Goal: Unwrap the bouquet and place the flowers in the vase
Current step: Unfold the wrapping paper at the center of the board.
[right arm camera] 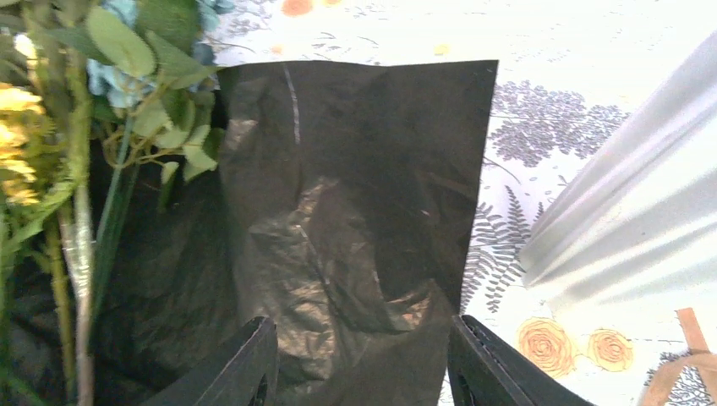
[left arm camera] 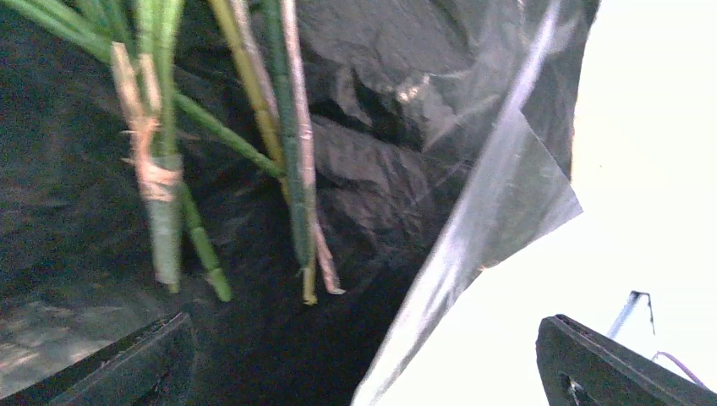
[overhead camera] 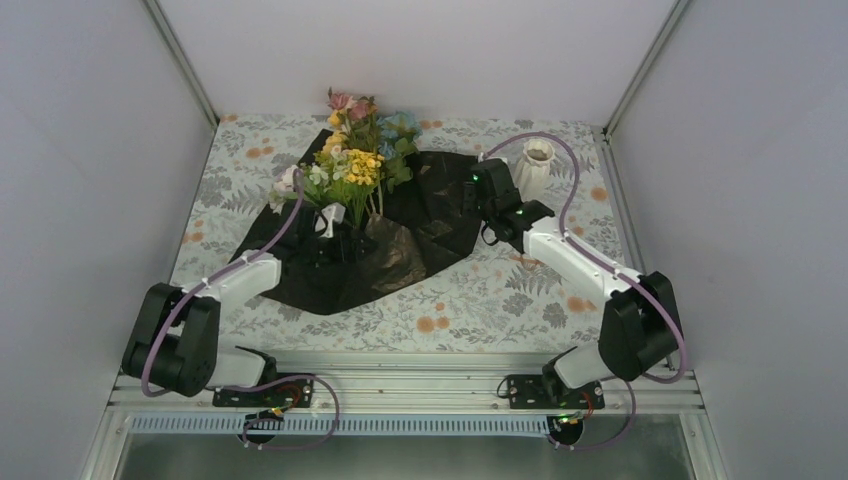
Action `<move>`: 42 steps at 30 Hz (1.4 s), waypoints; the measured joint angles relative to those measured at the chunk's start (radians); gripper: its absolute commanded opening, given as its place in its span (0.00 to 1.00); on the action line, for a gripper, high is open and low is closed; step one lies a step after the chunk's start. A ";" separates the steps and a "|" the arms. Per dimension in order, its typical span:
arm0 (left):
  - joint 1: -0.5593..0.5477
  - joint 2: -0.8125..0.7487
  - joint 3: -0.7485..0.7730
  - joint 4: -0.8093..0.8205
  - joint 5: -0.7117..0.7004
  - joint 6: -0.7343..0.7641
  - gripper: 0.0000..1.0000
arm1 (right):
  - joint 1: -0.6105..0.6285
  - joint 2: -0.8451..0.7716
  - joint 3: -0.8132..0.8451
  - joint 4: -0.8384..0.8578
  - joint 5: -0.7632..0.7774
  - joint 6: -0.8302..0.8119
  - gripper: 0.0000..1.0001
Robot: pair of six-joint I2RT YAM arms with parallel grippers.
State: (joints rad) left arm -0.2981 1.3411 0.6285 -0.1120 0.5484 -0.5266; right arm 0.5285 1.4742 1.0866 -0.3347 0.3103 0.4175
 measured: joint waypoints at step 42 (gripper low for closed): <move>-0.216 -0.261 0.140 -0.132 0.075 0.081 0.99 | 0.181 0.145 -0.256 0.069 -0.690 0.002 0.11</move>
State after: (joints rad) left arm -0.5140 1.0798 0.7689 -0.2440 0.6235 -0.4454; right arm 0.7097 1.6196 0.8310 -0.2661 -0.3794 0.4191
